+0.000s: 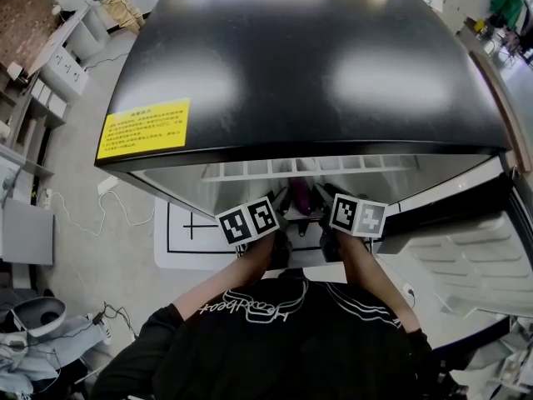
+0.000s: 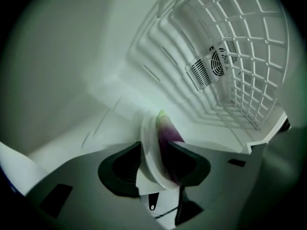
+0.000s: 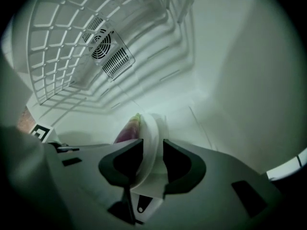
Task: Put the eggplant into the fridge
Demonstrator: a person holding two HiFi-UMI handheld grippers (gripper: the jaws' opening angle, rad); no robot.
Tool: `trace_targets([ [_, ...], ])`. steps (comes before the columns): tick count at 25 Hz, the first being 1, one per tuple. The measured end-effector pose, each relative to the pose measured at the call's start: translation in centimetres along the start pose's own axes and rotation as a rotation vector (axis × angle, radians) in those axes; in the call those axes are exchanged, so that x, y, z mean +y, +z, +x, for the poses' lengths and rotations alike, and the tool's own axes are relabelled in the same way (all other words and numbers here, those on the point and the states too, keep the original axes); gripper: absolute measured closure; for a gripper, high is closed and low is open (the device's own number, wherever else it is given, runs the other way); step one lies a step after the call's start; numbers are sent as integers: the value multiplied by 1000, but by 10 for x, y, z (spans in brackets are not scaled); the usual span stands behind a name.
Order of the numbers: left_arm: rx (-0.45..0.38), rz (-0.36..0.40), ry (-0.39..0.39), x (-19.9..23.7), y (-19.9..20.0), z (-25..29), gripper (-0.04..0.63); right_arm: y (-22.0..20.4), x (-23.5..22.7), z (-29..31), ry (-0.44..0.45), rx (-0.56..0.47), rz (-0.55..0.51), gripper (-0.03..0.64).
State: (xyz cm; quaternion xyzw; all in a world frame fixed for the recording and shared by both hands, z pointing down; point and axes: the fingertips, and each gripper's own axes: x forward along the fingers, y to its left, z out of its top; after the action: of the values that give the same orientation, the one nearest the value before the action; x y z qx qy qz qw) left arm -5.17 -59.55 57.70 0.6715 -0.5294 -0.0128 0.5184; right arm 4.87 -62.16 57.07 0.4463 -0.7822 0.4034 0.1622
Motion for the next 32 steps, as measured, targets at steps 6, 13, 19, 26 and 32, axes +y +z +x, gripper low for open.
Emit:
trace_targets([
  [6,-20,13,-16,-2,-3,-15,446,3,3,-20,-6,-90,-3,508],
  [13,13,49,-84,-11,-21,-40,448,-1,28,-54,59,-180,-17,509],
  [19,56,271,-194,-35,-39,-75,449,-19,77,-87,249,-245,-106,509],
  [26,38,479,-362,-57,-60,-138,454,-58,129,-132,341,-278,-255,569],
  [32,25,655,-340,-57,-74,-182,586,-92,154,-162,313,-258,-392,611],
])
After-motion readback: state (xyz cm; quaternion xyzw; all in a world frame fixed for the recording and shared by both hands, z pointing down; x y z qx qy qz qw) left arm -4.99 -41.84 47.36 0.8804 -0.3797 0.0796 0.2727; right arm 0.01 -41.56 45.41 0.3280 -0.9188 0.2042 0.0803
